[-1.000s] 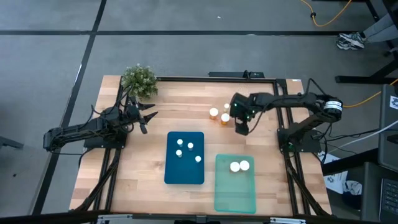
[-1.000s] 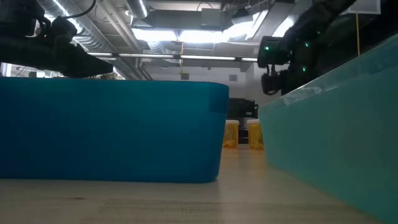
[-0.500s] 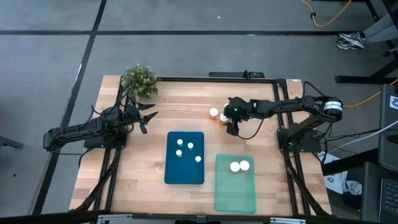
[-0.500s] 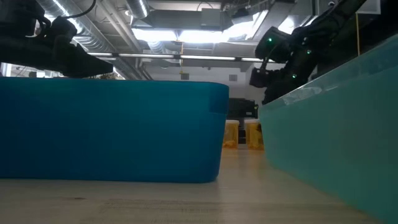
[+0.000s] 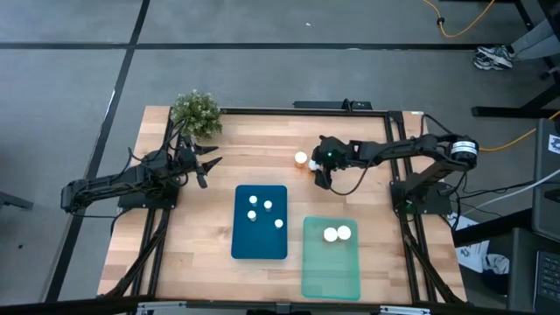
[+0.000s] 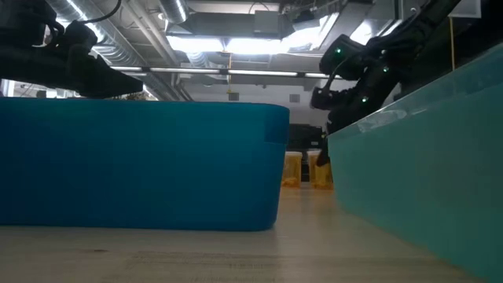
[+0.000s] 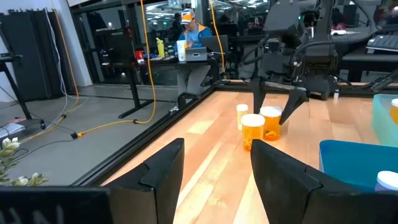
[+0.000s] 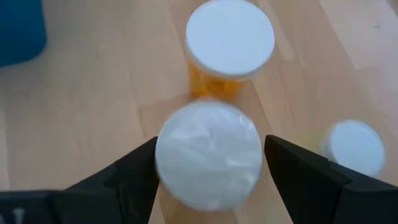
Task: Pick and place medicine bottles into bin by pill shape (circle, oval)
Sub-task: Put the right orange pill bottle into the light blue bin
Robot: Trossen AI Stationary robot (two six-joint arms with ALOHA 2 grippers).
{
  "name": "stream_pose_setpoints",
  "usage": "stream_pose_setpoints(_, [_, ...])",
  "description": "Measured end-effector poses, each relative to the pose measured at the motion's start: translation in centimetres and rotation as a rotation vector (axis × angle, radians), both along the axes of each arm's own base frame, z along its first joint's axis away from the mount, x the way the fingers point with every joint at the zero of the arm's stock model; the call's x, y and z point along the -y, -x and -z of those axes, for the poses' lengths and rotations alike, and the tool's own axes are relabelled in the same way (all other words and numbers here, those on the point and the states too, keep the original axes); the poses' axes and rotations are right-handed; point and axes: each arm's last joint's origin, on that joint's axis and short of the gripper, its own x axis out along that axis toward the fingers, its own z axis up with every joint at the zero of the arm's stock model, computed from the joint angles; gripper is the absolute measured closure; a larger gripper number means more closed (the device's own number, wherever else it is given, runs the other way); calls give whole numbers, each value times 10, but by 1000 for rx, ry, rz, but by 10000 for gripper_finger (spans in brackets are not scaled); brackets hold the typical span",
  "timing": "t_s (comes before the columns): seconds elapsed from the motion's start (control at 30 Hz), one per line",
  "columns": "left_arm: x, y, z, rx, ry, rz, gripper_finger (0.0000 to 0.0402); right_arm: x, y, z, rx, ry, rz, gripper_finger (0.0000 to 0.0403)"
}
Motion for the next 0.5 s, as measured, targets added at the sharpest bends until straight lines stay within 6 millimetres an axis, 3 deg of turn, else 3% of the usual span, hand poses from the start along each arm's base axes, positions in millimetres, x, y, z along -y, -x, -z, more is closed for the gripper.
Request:
stream_pose_setpoints(0.3, [0, 0, 0, 0, 0, 0, 224, 1, -3, 7, -8, -1, -7, 123])
stream_pose_setpoints(0.5, [0, 0, 0, 0, 0, 0, 224, 1, -3, 7, -5, -17, 13, 167])
